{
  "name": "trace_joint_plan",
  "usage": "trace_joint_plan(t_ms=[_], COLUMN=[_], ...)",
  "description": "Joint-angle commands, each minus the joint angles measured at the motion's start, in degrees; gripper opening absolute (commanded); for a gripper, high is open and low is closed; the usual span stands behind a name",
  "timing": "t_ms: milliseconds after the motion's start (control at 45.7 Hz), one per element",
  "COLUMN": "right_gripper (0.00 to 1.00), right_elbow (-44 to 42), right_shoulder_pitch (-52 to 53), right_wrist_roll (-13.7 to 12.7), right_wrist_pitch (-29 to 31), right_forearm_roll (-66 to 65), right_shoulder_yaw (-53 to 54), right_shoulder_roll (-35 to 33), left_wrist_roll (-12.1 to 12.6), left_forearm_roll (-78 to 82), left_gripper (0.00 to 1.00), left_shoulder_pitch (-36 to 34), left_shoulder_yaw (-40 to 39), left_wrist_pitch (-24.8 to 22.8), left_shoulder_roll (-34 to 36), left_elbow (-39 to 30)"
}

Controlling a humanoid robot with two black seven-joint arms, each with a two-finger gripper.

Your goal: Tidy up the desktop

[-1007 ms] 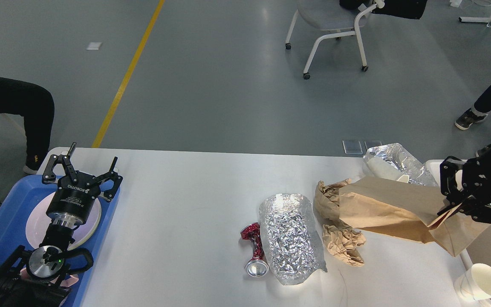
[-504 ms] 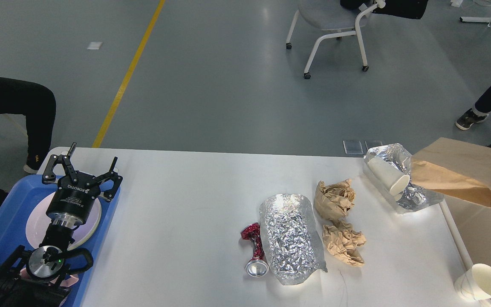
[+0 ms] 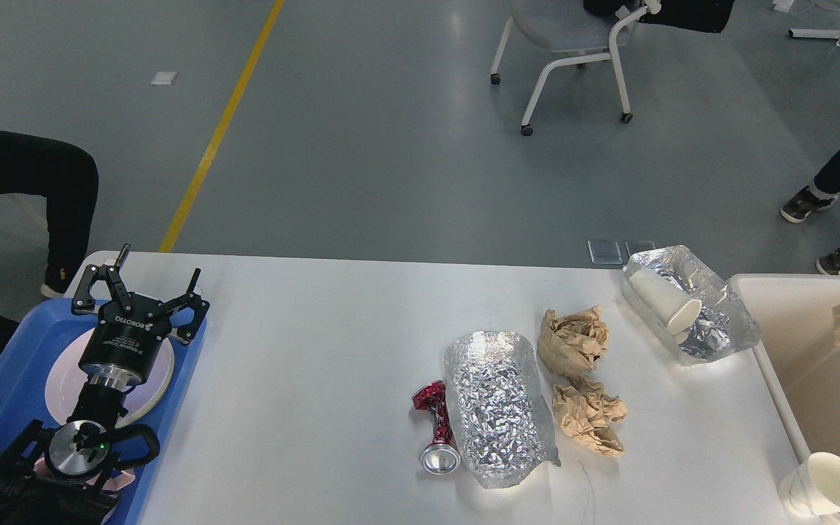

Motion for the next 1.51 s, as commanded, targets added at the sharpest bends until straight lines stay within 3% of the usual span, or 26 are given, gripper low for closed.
trace_joint_plan(t_ms=[0, 197, 307, 766, 1204, 1226, 1292, 1336, 1489], right_gripper=[0.00, 0.00, 0.00, 0.00, 0.00, 0.07, 0.43, 0.61, 0.97], right_elbow=[-11.24, -30.40, -35.77, -36.75, -36.75, -36.75, -36.75, -36.66, -36.40], right_shoulder_pitch=[-13.41, -31.70, -37.25, -45.86, -45.95, -45.95, -45.95, -45.87, -45.87], right_wrist_roll=[0.18, 1.67, 2.91, 2.82, 2.29, 2.29, 2.29, 2.38, 2.38], right_wrist_pitch=[-3.19, -3.98, -5.21, -12.06, -12.59, -12.68, -13.99, -15.75, -18.39], right_forearm_roll=[0.00, 0.08, 0.08, 0.00, 0.08, 0.08, 0.17, 0.17, 0.08], right_shoulder_yaw=[5.88, 9.57, 9.84, 9.93, 10.02, 10.02, 10.02, 10.02, 10.02], right_shoulder_roll=[3.37, 13.21, 17.00, 24.47, 25.35, 25.35, 25.35, 25.44, 25.62], left_wrist_roll=[0.01, 0.01, 0.01, 0.10, 0.01, 0.01, 0.01, 0.01, 0.01], left_forearm_roll=[0.00, 0.00, 0.00, 0.00, 0.00, 0.00, 0.00, 0.00, 0.00], left_gripper=[0.96, 0.96, 0.96, 0.96, 0.96, 0.96, 0.96, 0.96, 0.96], left_shoulder_pitch=[-0.06, -0.07, -0.06, -0.07, -0.07, -0.07, -0.07, -0.06, -0.07], left_shoulder_yaw=[0.00, 0.00, 0.00, 0.00, 0.00, 0.00, 0.00, 0.00, 0.00], left_wrist_pitch=[0.00, 0.00, 0.00, 0.00, 0.00, 0.00, 0.00, 0.00, 0.00], left_shoulder_roll=[0.00, 0.00, 0.00, 0.00, 0.00, 0.00, 0.00, 0.00, 0.00], left_elbow=[0.01, 0.01, 0.01, 0.01, 0.01, 0.01, 0.01, 0.01, 0.01])
